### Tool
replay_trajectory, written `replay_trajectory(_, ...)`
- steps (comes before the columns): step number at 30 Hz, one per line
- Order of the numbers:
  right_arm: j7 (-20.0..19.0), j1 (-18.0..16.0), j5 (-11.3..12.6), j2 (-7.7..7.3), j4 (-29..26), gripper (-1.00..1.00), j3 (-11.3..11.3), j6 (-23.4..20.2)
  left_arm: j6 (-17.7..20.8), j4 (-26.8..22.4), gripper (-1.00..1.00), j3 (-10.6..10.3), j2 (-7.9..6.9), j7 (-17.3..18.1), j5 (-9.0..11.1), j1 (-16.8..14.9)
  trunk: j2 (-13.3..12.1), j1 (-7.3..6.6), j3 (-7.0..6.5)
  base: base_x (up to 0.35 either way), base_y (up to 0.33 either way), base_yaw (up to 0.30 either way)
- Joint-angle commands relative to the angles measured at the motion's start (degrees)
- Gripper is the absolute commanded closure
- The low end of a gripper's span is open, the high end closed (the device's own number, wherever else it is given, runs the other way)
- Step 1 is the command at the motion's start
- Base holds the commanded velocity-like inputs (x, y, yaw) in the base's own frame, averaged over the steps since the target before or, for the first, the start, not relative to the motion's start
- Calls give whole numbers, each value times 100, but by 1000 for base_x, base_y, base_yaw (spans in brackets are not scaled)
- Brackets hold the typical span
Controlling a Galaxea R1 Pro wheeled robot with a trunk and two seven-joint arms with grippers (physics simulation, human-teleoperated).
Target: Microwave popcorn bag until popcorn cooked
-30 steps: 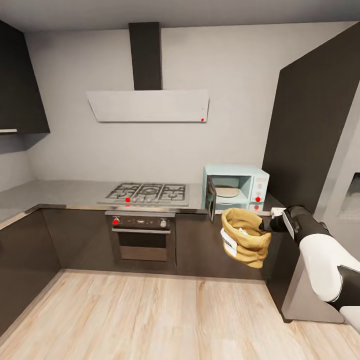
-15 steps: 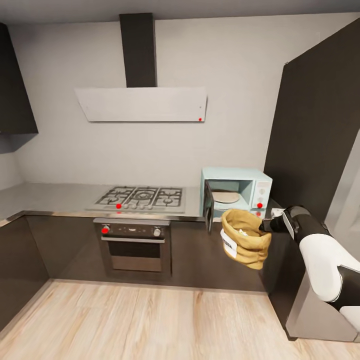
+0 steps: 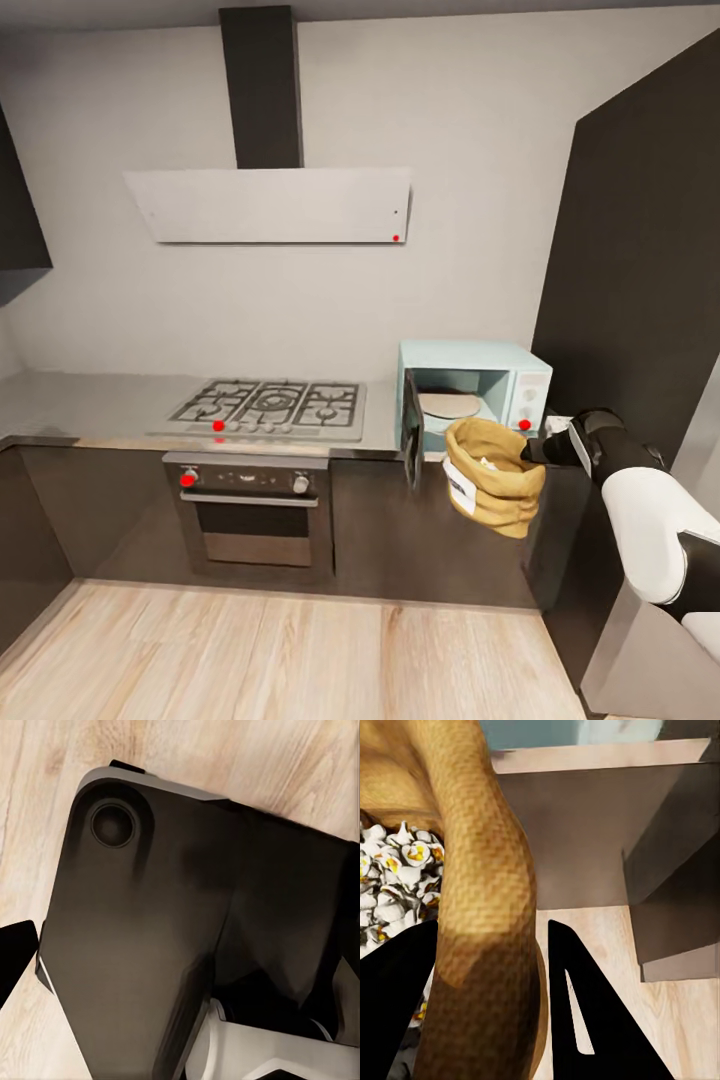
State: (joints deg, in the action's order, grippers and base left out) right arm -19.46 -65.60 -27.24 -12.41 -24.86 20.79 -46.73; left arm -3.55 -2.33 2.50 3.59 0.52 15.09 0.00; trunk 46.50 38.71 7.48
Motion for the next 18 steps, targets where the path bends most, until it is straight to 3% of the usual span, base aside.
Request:
replay_trajectory(1, -42, -5, -61, 3, -72, 100, 36, -155, -12, -5, -100, 23, 1, 7, 14, 0, 6, 2, 8, 47, -11, 0)
replay_trajectory(10, -17, -5, -112, 6, -1110, 100, -30, -1327, -14, -5, -100, 23, 1, 10, 12, 0, 6, 2, 8, 5, -1, 0)
replay_trajectory(18, 23, -5, -122, 74, -1318, 100, -31, -1327, -14, -5, -100, -3, 4, 10, 11, 0, 6, 2, 8, 0, 0, 0)
